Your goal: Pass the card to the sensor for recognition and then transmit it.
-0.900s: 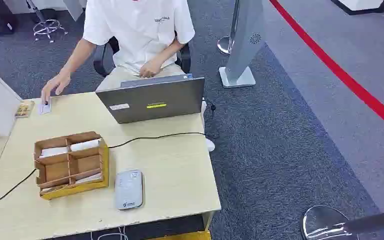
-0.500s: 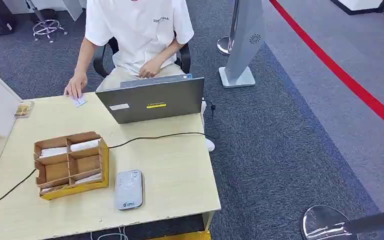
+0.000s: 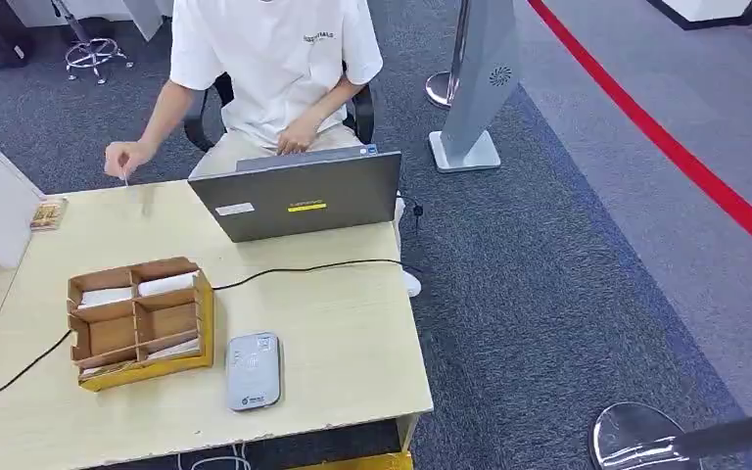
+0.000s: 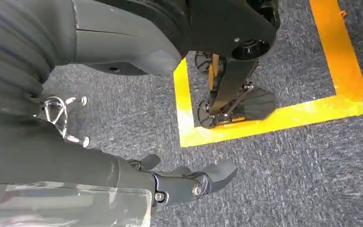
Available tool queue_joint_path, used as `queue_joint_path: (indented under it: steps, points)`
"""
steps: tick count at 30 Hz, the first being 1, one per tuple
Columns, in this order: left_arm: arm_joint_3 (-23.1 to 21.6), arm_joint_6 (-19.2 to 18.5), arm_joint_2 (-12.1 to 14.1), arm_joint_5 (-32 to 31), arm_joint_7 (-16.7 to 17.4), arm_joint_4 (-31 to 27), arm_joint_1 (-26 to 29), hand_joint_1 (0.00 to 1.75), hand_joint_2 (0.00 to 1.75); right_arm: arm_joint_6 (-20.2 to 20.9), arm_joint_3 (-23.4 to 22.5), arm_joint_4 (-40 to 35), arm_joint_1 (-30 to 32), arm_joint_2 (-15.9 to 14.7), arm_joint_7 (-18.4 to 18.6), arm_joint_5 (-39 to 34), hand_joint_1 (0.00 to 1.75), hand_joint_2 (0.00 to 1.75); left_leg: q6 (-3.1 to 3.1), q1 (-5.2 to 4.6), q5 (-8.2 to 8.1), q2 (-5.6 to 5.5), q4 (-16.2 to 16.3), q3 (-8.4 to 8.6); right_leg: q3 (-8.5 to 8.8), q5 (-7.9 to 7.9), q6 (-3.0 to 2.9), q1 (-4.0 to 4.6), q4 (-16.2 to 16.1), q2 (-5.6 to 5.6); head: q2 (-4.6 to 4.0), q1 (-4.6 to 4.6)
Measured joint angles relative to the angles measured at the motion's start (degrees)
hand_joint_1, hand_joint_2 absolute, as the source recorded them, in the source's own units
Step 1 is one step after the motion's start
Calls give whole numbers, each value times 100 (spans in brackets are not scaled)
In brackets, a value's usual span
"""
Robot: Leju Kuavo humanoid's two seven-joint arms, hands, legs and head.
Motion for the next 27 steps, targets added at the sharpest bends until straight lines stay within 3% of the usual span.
queue_joint_path:
  steps: [5,16,20,23,27]
  points:
    - [-24,-66,2,-307,-24,-276,52,0,175,-2,-66,-26,13,48,-13,-7,0,175,0,1,0,0,0,1,0,0,0,1,0,0,0,-2]
    - [537,50,2,-1960,-29,-636,24,0,175,7,-245,-111,58,162,-127,-13,0,175,0,1,0,0,0,1,3,-3,-2,1,0,-1,0,2]
    - [926,-18,31,-2392,365,-1324,337,0,175,9,-293,-133,80,177,-120,55,0,175,-11,1,-16,12,-1,15,0,-6,-5,1,1,12,0,-4]
    - [907,32,48,-2389,30,-1651,438,0,175,22,-326,-135,79,177,-118,76,0,175,-9,2,-15,0,-1,14,1,-14,-3,2,1,1,0,-7]
    - [826,45,28,-2610,-26,-2011,449,0,175,94,-337,-138,80,177,-177,148,0,175,-10,2,-15,0,-1,15,14,-15,-3,2,1,1,0,-2]
